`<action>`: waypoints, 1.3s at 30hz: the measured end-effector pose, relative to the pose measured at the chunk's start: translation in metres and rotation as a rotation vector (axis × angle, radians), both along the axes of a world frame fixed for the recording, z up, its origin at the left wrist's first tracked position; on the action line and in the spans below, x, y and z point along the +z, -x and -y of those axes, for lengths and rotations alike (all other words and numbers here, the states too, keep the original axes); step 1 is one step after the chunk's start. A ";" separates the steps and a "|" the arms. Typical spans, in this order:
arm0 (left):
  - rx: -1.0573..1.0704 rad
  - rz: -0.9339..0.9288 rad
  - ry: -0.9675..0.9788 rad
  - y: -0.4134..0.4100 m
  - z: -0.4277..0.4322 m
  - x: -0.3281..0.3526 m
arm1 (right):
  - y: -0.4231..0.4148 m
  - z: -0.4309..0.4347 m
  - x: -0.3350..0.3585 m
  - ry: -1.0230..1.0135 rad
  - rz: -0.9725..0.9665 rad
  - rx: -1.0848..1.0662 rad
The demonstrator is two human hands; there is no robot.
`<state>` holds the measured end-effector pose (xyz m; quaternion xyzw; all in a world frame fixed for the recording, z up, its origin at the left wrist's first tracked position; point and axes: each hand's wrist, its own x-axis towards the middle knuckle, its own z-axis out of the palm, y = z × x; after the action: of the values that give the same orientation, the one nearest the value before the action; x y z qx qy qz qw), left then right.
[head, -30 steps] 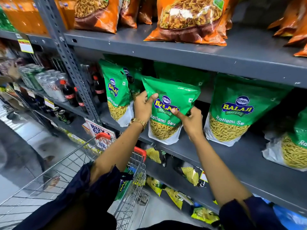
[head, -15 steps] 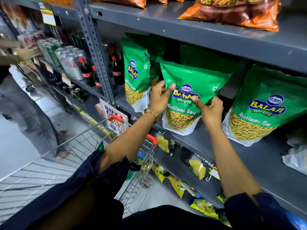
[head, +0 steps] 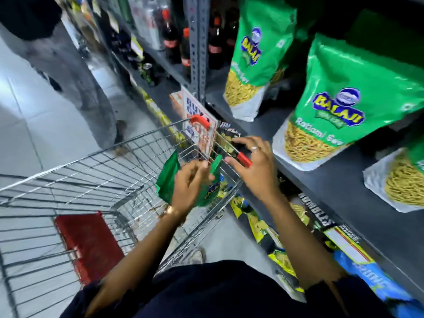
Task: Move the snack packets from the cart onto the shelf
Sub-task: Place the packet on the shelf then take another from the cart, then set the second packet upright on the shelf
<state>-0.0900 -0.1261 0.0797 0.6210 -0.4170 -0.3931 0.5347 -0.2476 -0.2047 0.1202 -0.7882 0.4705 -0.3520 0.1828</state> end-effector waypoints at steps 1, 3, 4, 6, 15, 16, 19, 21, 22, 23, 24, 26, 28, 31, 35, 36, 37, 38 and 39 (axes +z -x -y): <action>0.001 -0.001 -0.096 -0.010 -0.019 -0.015 | -0.011 0.010 -0.007 -0.108 -0.119 0.083; -0.016 -0.013 -0.325 -0.026 -0.053 -0.045 | -0.031 0.031 -0.025 -0.301 -0.381 0.231; -0.043 -0.015 -0.434 -0.031 -0.064 -0.059 | -0.039 0.042 -0.035 -0.343 -0.527 0.292; -0.092 0.021 -0.607 -0.040 -0.077 -0.084 | -0.056 0.059 -0.055 -0.354 -0.818 0.414; -0.079 -0.078 -0.706 -0.026 -0.029 -0.151 | -0.091 0.080 -0.104 -0.292 -1.380 0.586; -0.086 -0.031 -0.694 -0.025 -0.022 -0.157 | -0.089 0.080 -0.110 -0.298 -1.384 0.579; -0.081 0.105 -0.633 -0.018 -0.007 -0.170 | -0.081 0.077 -0.122 -0.324 -1.343 0.533; -0.030 0.121 -0.599 -0.016 -0.001 -0.177 | -0.076 0.075 -0.124 -0.303 -1.277 0.483; 0.012 0.108 -0.584 -0.016 -0.001 -0.179 | -0.073 0.072 -0.122 -0.290 -1.233 0.446; 0.057 0.084 -0.579 -0.017 -0.001 -0.180 | -0.069 0.069 -0.119 -0.278 -1.191 0.406; 0.091 0.059 -0.578 -0.019 -0.003 -0.182 | -0.066 0.066 -0.116 -0.271 -1.157 0.366; 0.145 0.064 -0.541 -0.022 -0.007 -0.187 | -0.059 0.059 -0.103 -0.257 -1.078 0.280; 0.195 0.082 -0.479 -0.024 -0.008 -0.174 | -0.053 0.053 -0.085 -0.268 -0.938 0.200; 0.242 0.114 -0.323 -0.024 -0.008 -0.113 | -0.042 0.039 -0.050 -0.345 -0.683 0.086; 0.259 0.221 -0.081 -0.021 -0.013 -0.037 | -0.017 0.014 0.005 -0.351 -0.419 -0.019; 0.260 0.275 -0.032 -0.018 -0.014 -0.021 | -0.010 0.007 0.020 -0.325 -0.372 -0.040; 0.271 0.325 0.005 -0.016 -0.015 -0.005 | -0.002 0.000 0.034 -0.290 -0.339 -0.060; 0.284 0.368 0.040 -0.013 -0.014 0.010 | 0.007 -0.005 0.049 -0.251 -0.307 -0.083; 0.289 0.395 0.081 -0.010 -0.012 0.024 | 0.015 -0.010 0.061 -0.222 -0.261 -0.108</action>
<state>-0.0800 -0.1144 0.1040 0.7171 -0.4356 -0.1664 0.5180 -0.2624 -0.1945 0.1810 -0.7757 0.5680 -0.2018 0.1871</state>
